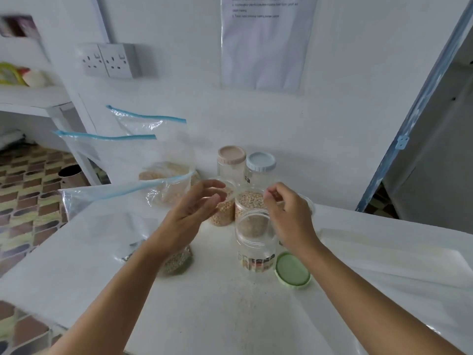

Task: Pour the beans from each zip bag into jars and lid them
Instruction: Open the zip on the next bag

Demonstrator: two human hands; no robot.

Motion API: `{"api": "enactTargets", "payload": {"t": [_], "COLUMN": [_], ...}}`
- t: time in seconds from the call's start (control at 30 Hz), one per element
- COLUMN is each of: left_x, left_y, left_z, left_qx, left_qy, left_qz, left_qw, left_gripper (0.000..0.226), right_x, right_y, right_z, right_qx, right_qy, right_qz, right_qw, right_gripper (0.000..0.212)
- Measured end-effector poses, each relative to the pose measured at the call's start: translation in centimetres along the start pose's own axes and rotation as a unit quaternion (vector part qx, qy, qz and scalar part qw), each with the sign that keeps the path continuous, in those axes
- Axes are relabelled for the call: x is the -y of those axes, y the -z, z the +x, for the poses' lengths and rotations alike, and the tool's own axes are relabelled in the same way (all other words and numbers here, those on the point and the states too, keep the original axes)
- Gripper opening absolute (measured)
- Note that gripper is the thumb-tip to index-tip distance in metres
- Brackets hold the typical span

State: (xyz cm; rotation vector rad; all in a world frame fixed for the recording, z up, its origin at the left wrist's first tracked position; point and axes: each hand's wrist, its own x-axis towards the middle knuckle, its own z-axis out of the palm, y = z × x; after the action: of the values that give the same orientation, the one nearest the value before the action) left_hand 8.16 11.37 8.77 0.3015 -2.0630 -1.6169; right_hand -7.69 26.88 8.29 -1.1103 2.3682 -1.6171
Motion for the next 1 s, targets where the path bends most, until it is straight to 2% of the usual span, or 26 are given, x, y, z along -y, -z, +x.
{"api": "enactTargets", "payload": {"t": [0.1,0.23,0.37,0.43,0.57,0.7,0.77,0.83,0.9,1.0], "left_x": [-2.0,-3.6,-3.7,-3.5,-2.2,-0.8,-0.3,-0.1,0.1,0.6], "left_y": [3.3,8.1,13.1,15.6,20.2,23.6,24.6,25.1,25.5,25.8], "left_z": [-1.3,-3.1,-4.6,-4.5,-3.0,-0.9,0.3,1.5,2.8,4.2], "left_qx": [-0.058,-0.133,-0.227,-0.242,-0.146,0.034,0.091,0.127,0.18,0.272], "left_qy": [-0.033,-0.064,-0.101,-0.109,-0.083,0.072,0.117,0.148,0.181,0.231], "left_qz": [0.04,0.111,0.218,0.302,0.44,0.513,0.508,0.474,0.451,0.411], "left_qw": [0.997,0.983,0.944,0.916,0.882,0.855,0.848,0.859,0.855,0.839], "left_gripper": [0.025,0.017,0.011,0.019,0.017,0.038,0.048,0.05,0.049,0.046], "right_x": [2.4,5.2,7.8,9.2,11.7,13.3,13.8,14.4,15.1,15.5], "right_y": [-1.7,-5.6,-10.1,-12.3,-16.6,-19.4,-20.2,-20.5,-20.7,-20.4], "right_z": [1.0,1.7,1.9,2.3,3.7,5.0,5.6,6.3,7.1,7.9], "right_qx": [0.016,0.069,0.053,0.051,0.08,0.169,0.212,0.252,0.298,0.402], "right_qy": [0.065,0.117,0.216,0.251,0.27,0.215,0.169,0.116,0.064,-0.017], "right_qz": [-0.04,-0.038,-0.077,-0.094,-0.165,-0.256,-0.309,-0.345,-0.366,-0.383], "right_qw": [0.997,0.99,0.972,0.962,0.945,0.927,0.912,0.897,0.879,0.832], "right_gripper": [0.016,0.013,0.017,0.018,0.023,0.028,0.039,0.046,0.044,0.038]}}
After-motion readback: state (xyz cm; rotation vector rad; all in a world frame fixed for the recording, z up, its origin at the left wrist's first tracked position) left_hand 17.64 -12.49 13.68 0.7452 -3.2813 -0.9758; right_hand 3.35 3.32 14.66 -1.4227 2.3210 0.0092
